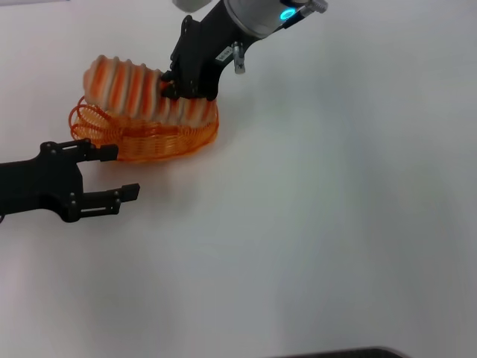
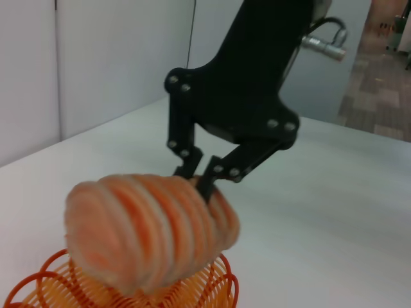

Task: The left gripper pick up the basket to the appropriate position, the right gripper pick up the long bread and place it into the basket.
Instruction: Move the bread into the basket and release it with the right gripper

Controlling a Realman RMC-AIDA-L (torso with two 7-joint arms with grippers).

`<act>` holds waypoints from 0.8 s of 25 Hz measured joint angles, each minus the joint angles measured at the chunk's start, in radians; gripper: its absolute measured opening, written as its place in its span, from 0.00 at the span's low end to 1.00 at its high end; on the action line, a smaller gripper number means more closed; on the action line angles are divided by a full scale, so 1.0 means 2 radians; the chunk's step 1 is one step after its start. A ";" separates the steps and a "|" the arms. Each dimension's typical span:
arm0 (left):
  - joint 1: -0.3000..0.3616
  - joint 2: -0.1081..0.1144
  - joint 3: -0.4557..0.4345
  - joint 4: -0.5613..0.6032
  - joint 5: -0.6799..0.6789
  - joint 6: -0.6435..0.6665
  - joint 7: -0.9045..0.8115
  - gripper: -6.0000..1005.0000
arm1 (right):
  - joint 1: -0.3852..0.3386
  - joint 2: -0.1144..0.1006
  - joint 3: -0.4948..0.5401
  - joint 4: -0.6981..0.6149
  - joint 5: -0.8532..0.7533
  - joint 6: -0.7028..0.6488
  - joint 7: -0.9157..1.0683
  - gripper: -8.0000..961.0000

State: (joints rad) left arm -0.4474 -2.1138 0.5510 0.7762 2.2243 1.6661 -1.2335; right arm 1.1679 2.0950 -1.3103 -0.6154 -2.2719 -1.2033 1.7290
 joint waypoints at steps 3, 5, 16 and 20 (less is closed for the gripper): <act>0.000 0.000 0.002 0.000 0.000 0.000 -0.001 0.76 | 0.006 0.001 -0.004 0.010 0.000 0.006 -0.009 0.13; 0.000 0.000 0.002 -0.001 0.000 0.000 -0.002 0.76 | 0.010 0.002 -0.005 0.016 0.000 0.008 -0.016 0.13; 0.001 -0.003 0.001 -0.004 0.001 0.000 -0.002 0.76 | 0.018 0.008 -0.020 0.034 0.009 0.036 -0.018 0.22; 0.001 -0.003 0.003 -0.008 0.001 -0.001 -0.002 0.76 | 0.014 0.008 -0.030 0.037 0.028 0.053 -0.024 0.28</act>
State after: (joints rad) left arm -0.4464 -2.1200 0.5565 0.7609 2.2259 1.6638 -1.2379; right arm 1.1955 2.1101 -1.3710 -0.5415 -2.2162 -1.0970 1.6812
